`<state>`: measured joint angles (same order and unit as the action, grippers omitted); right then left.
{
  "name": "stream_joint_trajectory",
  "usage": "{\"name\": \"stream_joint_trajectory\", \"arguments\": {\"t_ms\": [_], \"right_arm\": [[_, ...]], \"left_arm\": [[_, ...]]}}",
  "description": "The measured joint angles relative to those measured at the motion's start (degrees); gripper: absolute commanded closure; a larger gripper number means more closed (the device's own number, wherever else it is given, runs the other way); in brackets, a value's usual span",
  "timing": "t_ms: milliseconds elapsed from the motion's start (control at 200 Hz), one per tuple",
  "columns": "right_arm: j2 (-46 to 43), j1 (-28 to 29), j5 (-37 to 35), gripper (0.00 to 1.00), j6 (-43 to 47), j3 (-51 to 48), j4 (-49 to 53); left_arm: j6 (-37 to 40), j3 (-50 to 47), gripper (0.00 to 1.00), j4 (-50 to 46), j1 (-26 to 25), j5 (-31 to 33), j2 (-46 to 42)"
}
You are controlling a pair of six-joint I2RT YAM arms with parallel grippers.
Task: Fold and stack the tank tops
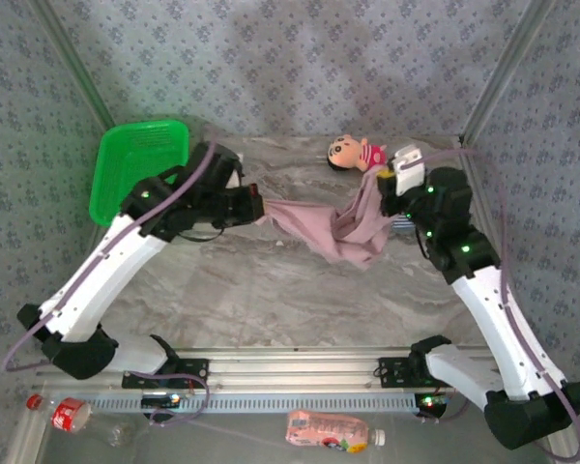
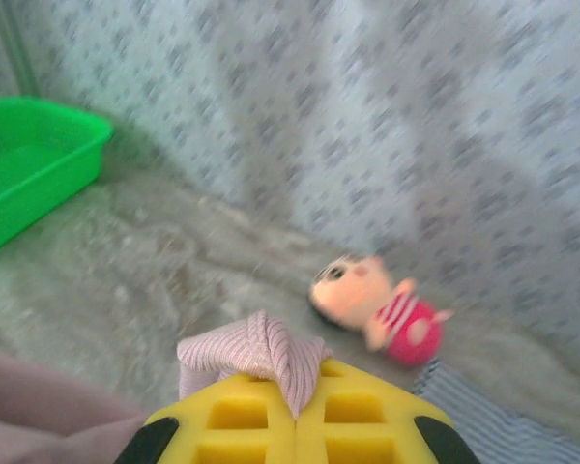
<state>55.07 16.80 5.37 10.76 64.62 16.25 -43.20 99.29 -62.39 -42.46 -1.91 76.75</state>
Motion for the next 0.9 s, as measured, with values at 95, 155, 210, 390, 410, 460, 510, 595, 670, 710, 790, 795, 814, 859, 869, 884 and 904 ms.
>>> {"name": "stream_joint_trajectory", "arguments": {"t_ms": [95, 155, 210, 390, 410, 460, 510, 595, 670, 710, 790, 795, 814, 859, 869, 884, 904], "right_arm": [[0.5, -2.5, 0.2, 1.00, 1.9, 4.5, 0.6], [1.3, -4.0, 0.6, 1.00, 2.8, 6.7, 0.4], [2.3, -5.3, 1.0, 1.00, 3.4, 7.9, 0.2], [9.7, -8.1, 1.9, 1.00, 3.6, 11.1, -0.4], [11.1, -8.2, 2.1, 1.00, 3.2, 11.4, -0.6], [13.8, -8.0, 2.3, 1.00, 2.2, 12.0, -0.6], [16.7, -7.3, 2.2, 1.00, 1.3, 12.7, -0.6], [21.3, -5.2, 1.6, 1.00, -0.5, 13.6, -0.9], [24.5, -2.9, 0.7, 1.00, -1.9, 13.6, -1.5], [25.7, -1.7, 0.0, 1.00, -2.4, 13.6, -1.8], [27.1, 1.4, -2.3, 1.00, -2.3, 13.6, -2.5], [27.1, 1.5, -2.5, 1.00, -2.3, 13.6, -2.6], [27.1, 2.3, -3.2, 1.00, -2.1, 13.6, -2.7], [27.0, 3.8, -4.6, 1.00, -1.8, 13.8, -2.9], [27.0, 4.0, -4.8, 1.00, -1.7, 13.9, -3.0], [26.9, 4.3, -5.2, 1.00, -1.5, 14.1, -3.0], [26.7, 4.7, -5.7, 1.00, -1.2, 14.4, -3.2]], "left_arm": [[0.5, -3.3, 1.00, -1.2, 4.2, 0.0, -3.5], [0.5, -10.5, 1.00, -0.5, 7.6, -0.2, -7.4], [0.1, -19.2, 1.00, -0.2, 10.7, -0.5, -11.1], [-2.7, -43.8, 1.00, 2.6, 14.0, -4.1, -17.8], [-3.1, -45.9, 1.00, 3.3, 14.0, -4.9, -18.3], [-4.1, -49.3, 1.00, 4.7, 14.0, -6.7, -19.4], [-5.0, -51.2, 1.00, 6.0, 14.0, -8.3, -20.2], [-6.5, -52.6, 1.00, 8.6, 13.9, -11.1, -21.4], [-8.1, -53.1, 1.00, 11.6, 12.9, -13.1, -21.6], [-8.9, -53.2, 1.00, 13.2, 11.7, -14.0, -21.3], [-10.1, -52.8, 1.00, 15.5, 8.3, -15.2, -19.8], [-10.1, -52.6, 1.00, 15.6, 8.0, -15.3, -19.6], [-10.3, -52.2, 1.00, 15.9, 6.9, -15.5, -18.8], [-10.6, -50.7, 1.00, 16.4, 4.5, -15.9, -17.0], [-10.8, -50.2, 1.00, 16.5, 4.0, -16.0, -16.5], [-10.8, -49.6, 1.00, 16.7, 3.3, -16.1, -15.8], [-11.0, -48.7, 1.00, 17.0, 2.4, -16.3, -15.1]]}}
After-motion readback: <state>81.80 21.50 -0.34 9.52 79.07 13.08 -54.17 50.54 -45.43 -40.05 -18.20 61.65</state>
